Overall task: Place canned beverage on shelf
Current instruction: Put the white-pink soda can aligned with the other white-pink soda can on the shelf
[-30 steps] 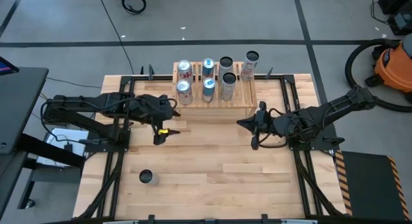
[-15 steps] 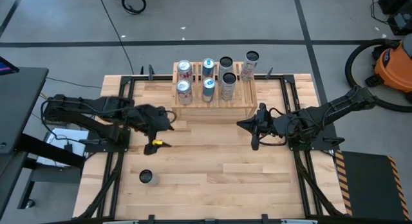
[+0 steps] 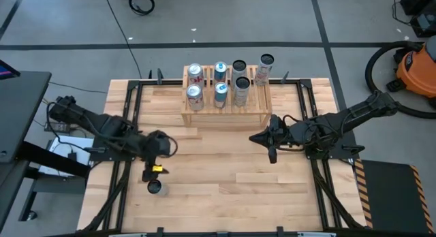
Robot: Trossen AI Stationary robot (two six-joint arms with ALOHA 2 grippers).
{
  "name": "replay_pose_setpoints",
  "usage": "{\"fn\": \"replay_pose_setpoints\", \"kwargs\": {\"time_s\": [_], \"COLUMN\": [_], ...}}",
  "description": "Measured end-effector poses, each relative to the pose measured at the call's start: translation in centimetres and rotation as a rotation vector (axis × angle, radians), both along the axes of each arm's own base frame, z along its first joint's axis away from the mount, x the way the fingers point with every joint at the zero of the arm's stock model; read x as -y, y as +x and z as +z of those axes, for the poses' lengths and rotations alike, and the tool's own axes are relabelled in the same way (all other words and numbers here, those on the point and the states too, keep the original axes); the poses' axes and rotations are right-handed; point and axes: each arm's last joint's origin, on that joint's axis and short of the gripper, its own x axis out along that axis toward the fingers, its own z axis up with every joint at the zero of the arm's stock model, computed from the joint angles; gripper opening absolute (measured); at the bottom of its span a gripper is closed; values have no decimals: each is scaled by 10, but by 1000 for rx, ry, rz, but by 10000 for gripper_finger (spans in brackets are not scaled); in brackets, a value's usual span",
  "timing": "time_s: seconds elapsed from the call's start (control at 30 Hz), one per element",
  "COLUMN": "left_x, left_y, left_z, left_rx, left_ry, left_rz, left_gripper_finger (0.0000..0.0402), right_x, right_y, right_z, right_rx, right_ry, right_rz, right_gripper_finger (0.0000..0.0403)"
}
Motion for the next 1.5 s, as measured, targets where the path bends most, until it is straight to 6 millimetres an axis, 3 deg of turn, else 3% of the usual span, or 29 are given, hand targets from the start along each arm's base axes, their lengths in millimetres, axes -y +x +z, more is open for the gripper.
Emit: {"fn": "replay_pose_setpoints", "kwargs": {"time_s": [0.4, 0.6, 0.83, 1.13, 1.5], "left_x": [44, 52, 50, 65, 87], "left_y": [-22, -28, -33, -24, -7], "left_z": [2, -1, -17, -37, -59], "left_rx": [24, -6, -173, -291, -346], "left_ry": [-129, -168, -106, -93, -81], "left_rz": [142, 276, 451, 580, 577], "left_gripper_finger": [334, 334, 334, 334, 334], "right_x": [-4, -6, -8, -8, -9], "right_y": [11, 13, 15, 15, 14], "right_z": [-14, -17, -19, -18, -18], "right_rx": [-68, -88, -96, -93, -100], "right_ry": [3, 26, 42, 48, 54], "right_rz": [-10, 15, 51, 64, 85], "right_gripper_finger": [7, 7, 7, 8, 8]}}
